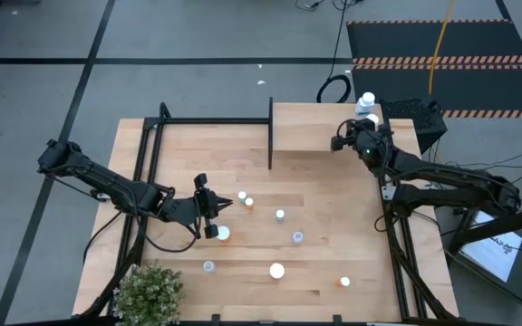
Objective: Pick and place medicine bottles onto shelf by color
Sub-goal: Put the white pill bottle on the shelf aligned with the other white pill bottle
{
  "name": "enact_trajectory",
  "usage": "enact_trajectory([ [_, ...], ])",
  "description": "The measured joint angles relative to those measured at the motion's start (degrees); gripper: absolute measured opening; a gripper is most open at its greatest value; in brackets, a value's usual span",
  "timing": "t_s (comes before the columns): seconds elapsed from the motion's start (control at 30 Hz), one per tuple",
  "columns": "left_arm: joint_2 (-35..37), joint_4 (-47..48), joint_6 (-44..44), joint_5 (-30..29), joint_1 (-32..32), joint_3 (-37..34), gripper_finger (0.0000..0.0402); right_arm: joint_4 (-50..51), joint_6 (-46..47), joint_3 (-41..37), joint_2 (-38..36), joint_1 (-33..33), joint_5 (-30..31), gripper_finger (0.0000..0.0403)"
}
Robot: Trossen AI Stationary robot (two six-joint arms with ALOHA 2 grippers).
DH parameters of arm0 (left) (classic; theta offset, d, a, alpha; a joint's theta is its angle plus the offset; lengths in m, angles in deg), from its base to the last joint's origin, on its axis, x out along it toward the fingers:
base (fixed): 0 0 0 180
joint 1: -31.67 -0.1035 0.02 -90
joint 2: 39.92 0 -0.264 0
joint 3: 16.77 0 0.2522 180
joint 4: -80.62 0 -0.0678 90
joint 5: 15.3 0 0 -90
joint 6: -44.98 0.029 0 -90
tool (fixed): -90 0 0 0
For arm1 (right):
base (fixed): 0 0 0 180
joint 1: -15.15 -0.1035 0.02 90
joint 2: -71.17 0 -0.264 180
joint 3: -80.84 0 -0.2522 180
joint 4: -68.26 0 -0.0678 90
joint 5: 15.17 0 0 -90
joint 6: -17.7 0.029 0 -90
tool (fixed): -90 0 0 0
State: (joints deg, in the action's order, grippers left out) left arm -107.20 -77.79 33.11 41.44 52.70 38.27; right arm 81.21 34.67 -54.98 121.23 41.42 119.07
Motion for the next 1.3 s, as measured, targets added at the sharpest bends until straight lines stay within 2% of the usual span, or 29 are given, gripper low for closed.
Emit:
enact_trajectory([
  [0.13,0.0,0.38,-0.33,0.0,0.08,0.0,0.0026,7.19,4.04,0.0,-2.86,-3.73,-0.8,0.0],
  [0.27,0.0,0.33,-0.31,0.0,0.08,0.0,0.0026,14.45,7.19,0.0,-5.28,-6.21,2.28,0.0],
  [0.57,0.0,-0.03,-0.05,0.0,0.05,0.0,0.0026,24.51,12.06,0.0,-7.75,-7.64,3.56,0.0],
  [1.3,0.0,-0.43,0.39,0.0,0.05,0.0,0.0026,31.1,12.42,0.0,-9.91,-7.62,2.52,0.0],
])
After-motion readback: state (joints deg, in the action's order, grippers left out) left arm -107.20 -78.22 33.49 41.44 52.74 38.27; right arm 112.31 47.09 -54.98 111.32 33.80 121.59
